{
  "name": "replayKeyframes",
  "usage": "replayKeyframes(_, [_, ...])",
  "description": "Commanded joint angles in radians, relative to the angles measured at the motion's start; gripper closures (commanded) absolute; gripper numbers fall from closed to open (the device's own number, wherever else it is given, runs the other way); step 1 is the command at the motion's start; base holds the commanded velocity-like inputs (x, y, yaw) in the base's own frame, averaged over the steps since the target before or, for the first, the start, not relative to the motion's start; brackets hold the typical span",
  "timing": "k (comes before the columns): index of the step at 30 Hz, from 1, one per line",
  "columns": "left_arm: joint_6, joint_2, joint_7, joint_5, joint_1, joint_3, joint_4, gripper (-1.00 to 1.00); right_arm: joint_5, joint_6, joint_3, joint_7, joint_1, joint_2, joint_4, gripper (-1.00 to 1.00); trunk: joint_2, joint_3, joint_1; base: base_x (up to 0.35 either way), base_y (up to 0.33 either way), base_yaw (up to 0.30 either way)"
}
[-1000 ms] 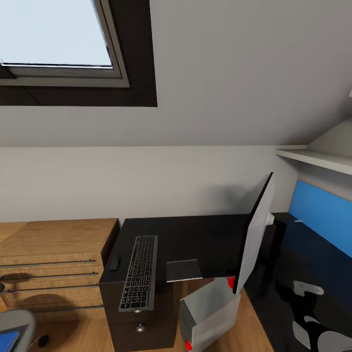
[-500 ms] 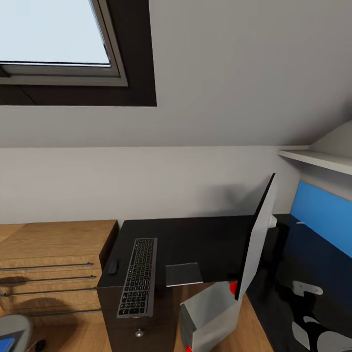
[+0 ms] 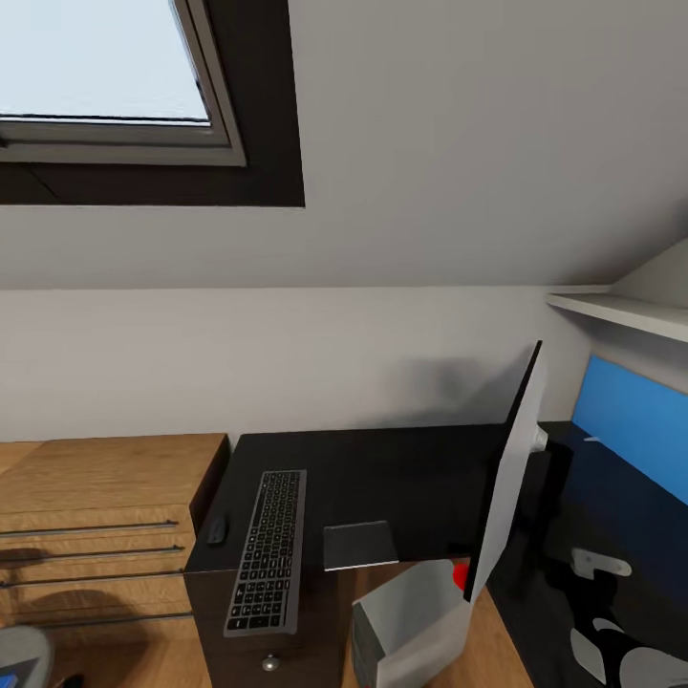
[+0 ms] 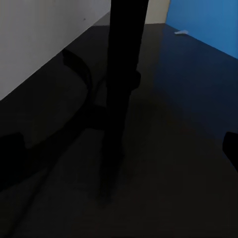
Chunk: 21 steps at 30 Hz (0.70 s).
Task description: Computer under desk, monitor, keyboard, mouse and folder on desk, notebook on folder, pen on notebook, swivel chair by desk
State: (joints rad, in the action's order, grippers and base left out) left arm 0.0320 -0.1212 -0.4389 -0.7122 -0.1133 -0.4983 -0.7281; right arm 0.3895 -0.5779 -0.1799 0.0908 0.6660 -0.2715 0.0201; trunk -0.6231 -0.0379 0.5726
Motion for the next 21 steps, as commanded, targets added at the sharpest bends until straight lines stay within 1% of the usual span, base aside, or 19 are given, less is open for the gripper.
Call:
replayKeyframes(1, [0.003,-0.002,-0.007,-0.01,0.0,-0.006,-0.002,-1.0,0.004,-0.003,-0.008,0.004,0.001,0.0,0.001,-1.0,-0.002,-0.002,0.0,0.005,0.0,0.0])
replayKeyframes(4, [0.003,-0.001,-0.007,-0.011,0.001,-0.006,-0.002,-1.0,0.001,0.008,-0.01,0.006,0.002,0.001,-0.016,-1.0,-0.002,-0.002,0.0,0.002,0.0,0.0])
replayKeyframes(7, [0.003,0.0,-0.007,-0.011,0.001,-0.007,0.008,-1.0,-0.001,0.067,-0.009,0.009,0.003,-0.002,-0.075,-1.0,-0.002,-0.002,0.0,0.0,0.0,0.0])
replayKeyframes(9, [0.003,0.005,-0.007,-0.01,0.001,-0.008,0.02,-1.0,-0.002,0.125,-0.008,0.012,0.004,-0.007,-0.125,-1.0,-0.002,-0.002,0.0,0.0,0.0,0.0])
replayKeyframes(10, [0.003,0.006,-0.007,-0.009,0.001,-0.008,0.022,-1.0,-0.002,0.137,-0.008,0.013,0.004,-0.008,-0.135,-1.0,-0.002,-0.002,0.0,0.0,0.0,0.0])
replayKeyframes(12, [0.003,0.01,-0.007,-0.009,0.001,-0.007,0.028,-1.0,-0.004,0.175,-0.007,0.023,0.009,-0.02,-0.161,-1.0,-0.002,-0.002,0.0,0.0,0.0,0.0])
replayKeyframes(16, [0.003,0.012,-0.007,-0.009,0.001,-0.005,0.031,-1.0,-0.004,0.221,-0.007,0.035,0.024,-0.03,-0.171,-1.0,-0.002,-0.002,0.0,0.0,0.0,0.0])
replayKeyframes(21, [0.003,0.012,-0.007,-0.009,0.001,-0.005,0.032,-1.0,-0.004,0.238,-0.007,0.037,0.03,-0.033,-0.174,-1.0,-0.002,-0.002,0.0,0.0,0.0,0.0])
